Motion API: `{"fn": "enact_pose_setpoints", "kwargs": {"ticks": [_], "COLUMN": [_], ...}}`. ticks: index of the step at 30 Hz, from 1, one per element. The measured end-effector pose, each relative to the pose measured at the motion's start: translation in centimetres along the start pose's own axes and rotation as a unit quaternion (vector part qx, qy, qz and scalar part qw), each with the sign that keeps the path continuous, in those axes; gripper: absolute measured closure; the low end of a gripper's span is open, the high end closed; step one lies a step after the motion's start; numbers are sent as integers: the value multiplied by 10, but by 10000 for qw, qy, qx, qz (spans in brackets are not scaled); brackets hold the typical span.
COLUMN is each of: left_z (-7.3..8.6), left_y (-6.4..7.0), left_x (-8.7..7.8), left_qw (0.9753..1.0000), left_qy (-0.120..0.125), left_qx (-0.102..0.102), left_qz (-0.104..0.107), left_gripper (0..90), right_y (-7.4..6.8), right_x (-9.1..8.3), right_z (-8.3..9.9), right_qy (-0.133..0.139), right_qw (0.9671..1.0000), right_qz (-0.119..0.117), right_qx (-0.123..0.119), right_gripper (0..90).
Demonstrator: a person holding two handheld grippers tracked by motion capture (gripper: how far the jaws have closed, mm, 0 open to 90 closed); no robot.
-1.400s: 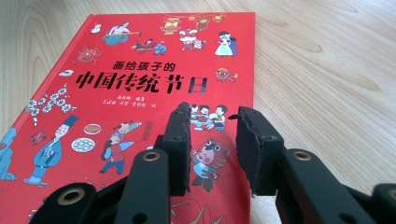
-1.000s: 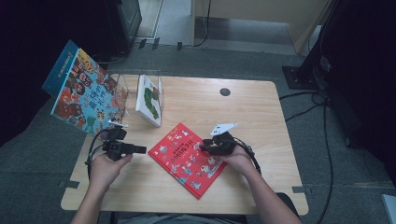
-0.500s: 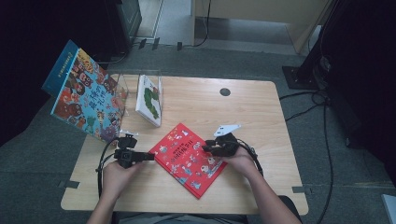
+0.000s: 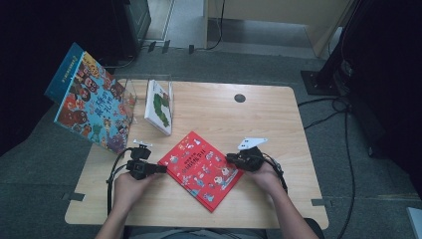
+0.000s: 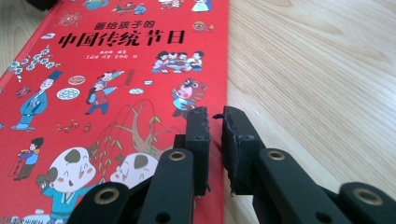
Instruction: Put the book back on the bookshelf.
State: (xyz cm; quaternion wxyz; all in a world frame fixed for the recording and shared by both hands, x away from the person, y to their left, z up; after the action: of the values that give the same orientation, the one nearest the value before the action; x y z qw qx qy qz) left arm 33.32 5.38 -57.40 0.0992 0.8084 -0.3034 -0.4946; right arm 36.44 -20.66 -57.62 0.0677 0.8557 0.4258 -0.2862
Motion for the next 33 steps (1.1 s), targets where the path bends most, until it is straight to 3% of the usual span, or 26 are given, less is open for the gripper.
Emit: {"fn": "enact_pose_setpoints", "kwargs": {"ticks": [7, 9, 20, 25, 28, 33], "left_z": [4, 2, -14, -24, -28, -29], "left_y": [7, 6, 4, 2, 3, 3], "left_x": [3, 5, 15, 21, 24, 32], "left_qw": [9999, 10000, 9995, 9995, 9993, 9996], "left_qy": [-35, 27, 269, 320, 338, 255], "left_qx": [128, 78, 88, 5, 75, 33], "left_qz": [-9, -34, -158, -67, -108, -68], "left_gripper": [894, 900, 900, 900, 900, 900], "right_y": [0, 0, 2, 2, 3, 11], "right_x": [-6, -7, -8, -9, -10, -16], "right_z": [4, 5, 6, 7, 7, 10], "right_qy": [12, 19, 106, 139, 117, 82], "right_qw": [10000, 9999, 9997, 9995, 9993, 9981], "right_qz": [51, 85, 197, 256, 237, 470], "right_qx": [62, 103, 130, 134, 262, 390], "right_gripper": [839, 845, 851, 849, 848, 865]}}
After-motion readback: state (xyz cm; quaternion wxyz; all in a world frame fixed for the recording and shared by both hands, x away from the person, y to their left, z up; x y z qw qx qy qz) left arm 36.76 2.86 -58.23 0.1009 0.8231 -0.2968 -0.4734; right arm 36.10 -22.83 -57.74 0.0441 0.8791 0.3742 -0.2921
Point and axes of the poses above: each handheld gripper's, and its own axes: x roughly forward along the jaws, z roughly out of its underside, y roughly to its right, the point moved 10 cm from there along x, roughly forward along the jaws, and after that the axes turned 8 degrees about y, right-handed, at the moved point
